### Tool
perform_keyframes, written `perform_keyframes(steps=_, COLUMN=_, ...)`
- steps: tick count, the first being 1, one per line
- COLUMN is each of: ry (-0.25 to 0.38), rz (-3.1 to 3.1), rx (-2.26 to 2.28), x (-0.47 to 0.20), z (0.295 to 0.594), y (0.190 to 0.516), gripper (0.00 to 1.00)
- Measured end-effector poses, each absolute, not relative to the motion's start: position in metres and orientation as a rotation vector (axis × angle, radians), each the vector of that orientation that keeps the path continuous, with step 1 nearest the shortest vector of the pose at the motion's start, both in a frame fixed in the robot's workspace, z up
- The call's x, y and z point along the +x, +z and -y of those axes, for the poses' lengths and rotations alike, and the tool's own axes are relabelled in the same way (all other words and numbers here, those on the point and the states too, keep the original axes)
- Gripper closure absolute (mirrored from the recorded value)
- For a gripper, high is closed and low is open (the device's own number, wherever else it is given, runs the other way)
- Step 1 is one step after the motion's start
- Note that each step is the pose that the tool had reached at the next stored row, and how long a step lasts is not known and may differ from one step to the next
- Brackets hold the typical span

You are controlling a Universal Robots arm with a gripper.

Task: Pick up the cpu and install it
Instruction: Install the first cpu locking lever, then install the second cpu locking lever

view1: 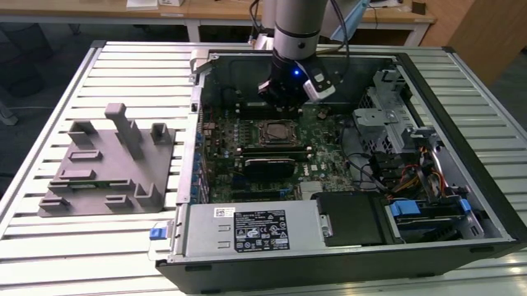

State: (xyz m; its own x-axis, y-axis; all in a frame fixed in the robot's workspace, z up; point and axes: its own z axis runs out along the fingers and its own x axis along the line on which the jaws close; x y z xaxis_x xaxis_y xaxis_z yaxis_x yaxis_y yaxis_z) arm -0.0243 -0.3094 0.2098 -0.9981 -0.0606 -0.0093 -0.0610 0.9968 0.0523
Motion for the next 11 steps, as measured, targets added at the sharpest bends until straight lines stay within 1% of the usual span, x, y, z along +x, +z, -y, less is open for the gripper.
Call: perform_keyframes(steps=11, ry=0.082, rz=-3.131, rx=-0.095, x=-0.0241, z=0.3135, y=0.2098, gripper=0.89)
